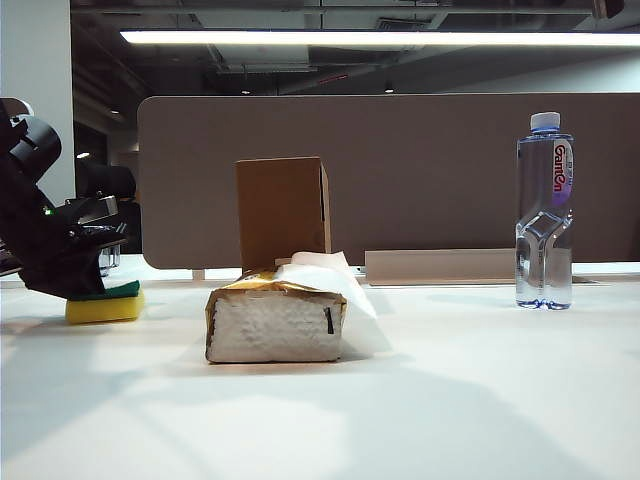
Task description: Move the sponge from left to right to wipe the table, avoiding obstacles on the table, and finally reaching the bottle of mineral water.
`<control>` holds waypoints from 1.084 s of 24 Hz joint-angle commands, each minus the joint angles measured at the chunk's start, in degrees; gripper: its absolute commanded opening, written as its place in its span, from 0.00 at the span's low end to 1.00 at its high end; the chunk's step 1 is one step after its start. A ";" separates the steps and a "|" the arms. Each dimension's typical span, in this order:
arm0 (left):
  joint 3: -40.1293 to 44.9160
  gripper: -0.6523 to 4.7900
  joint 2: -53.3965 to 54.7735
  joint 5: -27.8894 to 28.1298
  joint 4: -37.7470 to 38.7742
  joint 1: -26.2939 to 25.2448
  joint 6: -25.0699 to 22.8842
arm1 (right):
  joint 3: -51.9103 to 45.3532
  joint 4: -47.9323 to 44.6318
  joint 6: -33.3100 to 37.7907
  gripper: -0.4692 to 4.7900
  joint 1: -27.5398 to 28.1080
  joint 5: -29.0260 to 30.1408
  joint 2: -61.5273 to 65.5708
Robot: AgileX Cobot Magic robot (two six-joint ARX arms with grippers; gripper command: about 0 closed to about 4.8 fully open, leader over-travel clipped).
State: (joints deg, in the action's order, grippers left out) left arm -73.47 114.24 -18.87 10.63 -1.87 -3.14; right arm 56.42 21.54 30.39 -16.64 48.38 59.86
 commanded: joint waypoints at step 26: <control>12.33 0.11 -9.33 -1.55 10.93 0.02 -2.60 | 0.31 -0.76 -0.39 0.53 -0.09 -0.26 -0.13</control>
State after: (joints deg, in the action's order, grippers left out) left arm -62.92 105.10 -20.34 16.08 -1.91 -5.34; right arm 56.42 21.52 30.35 -16.64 47.99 59.86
